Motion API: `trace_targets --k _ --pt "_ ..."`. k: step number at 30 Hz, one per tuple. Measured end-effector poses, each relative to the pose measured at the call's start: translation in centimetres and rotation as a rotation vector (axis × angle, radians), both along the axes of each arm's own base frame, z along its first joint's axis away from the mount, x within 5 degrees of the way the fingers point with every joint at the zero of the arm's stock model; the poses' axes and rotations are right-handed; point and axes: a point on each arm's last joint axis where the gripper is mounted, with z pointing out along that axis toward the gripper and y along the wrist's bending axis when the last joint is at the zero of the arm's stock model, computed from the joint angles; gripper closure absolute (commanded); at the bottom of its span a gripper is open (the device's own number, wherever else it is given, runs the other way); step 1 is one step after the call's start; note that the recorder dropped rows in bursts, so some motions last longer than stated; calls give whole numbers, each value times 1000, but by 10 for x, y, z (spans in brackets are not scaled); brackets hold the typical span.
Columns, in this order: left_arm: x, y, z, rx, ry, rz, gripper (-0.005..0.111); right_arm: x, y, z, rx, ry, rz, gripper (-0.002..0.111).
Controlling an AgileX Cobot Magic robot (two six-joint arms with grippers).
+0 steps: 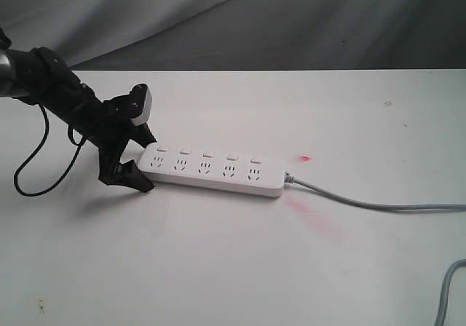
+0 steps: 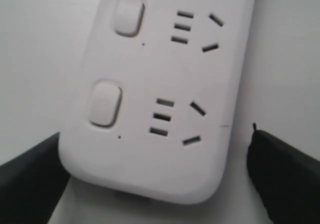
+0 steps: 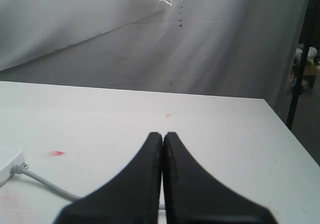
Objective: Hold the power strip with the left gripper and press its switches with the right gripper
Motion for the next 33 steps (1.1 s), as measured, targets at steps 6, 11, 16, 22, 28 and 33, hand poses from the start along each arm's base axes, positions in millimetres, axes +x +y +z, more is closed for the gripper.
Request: trace_targets --k 6,11,16,22,28,33 --pt "-6 -2 1 -27 78 8 19 0 0 0 0 0 0 108" --pt "-6 -2 1 -31 86 10 19 0 0 0 0 0 0 108" --pt "-3 -1 1 -17 57 27 27 0 0 0 0 0 0 108" --pt "-1 0 0 -3 30 25 43 0 0 0 0 0 0 108" --pt "-2 0 -2 3 23 16 43 0 0 0 0 0 0 108" --pt "-3 0 -4 -1 20 14 43 0 0 0 0 0 0 108"
